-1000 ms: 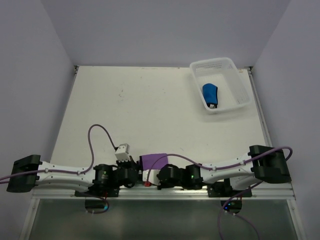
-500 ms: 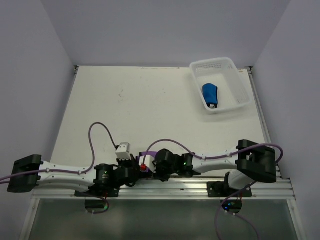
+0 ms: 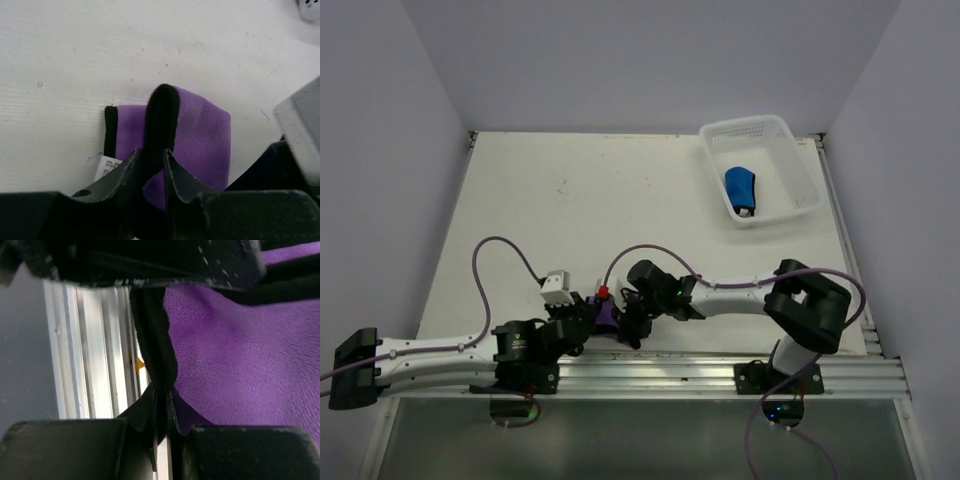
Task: Roll the towels
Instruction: Roll the towel
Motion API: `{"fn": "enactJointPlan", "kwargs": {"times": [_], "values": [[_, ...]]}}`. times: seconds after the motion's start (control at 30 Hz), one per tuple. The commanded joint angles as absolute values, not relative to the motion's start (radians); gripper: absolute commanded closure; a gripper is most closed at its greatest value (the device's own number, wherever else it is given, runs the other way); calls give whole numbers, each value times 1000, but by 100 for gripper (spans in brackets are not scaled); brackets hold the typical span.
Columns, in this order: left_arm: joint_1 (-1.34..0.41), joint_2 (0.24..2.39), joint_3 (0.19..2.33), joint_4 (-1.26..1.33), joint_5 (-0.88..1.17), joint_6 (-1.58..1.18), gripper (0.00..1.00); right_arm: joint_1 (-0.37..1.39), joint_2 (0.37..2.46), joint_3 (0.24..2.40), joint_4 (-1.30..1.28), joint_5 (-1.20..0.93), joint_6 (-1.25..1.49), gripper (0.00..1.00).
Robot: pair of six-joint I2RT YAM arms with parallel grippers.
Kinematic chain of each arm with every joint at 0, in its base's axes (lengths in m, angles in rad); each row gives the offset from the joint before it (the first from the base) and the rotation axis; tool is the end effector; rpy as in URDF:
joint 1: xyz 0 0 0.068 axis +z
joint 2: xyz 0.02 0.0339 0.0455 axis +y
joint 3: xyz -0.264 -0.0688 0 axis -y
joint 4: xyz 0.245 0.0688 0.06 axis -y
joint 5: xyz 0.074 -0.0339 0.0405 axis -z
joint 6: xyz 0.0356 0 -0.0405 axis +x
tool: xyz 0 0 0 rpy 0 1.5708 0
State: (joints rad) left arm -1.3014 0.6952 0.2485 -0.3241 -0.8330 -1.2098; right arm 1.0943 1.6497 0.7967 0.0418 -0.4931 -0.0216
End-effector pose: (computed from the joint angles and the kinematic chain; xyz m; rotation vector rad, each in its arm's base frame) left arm 0.0612 -0.1226 0.1626 -0.2918 2.0846 -0.5479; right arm 0.1317 0.2918 0.1552 -1.5532 2.0093 1.0621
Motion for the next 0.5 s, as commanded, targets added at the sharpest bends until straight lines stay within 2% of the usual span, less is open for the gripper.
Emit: {"fn": "enactJointPlan", "kwargs": {"times": [0.0, 0.2, 0.4, 0.47], "values": [[-1295, 683, 310, -393, -897, -1212, 71, 1092, 1727, 879, 15, -644, -6, 100], [-1293, 638, 382, -589, -943, -1295, 69, 1078, 1836, 928, 23, -716, 29, 100], [-1295, 543, 371, -604, -911, -1267, 70, 1029, 1894, 949, 54, -825, 87, 100], [-1296, 513, 361, -589, -899, -1253, 74, 1020, 1923, 978, 43, -850, 94, 100]]}}
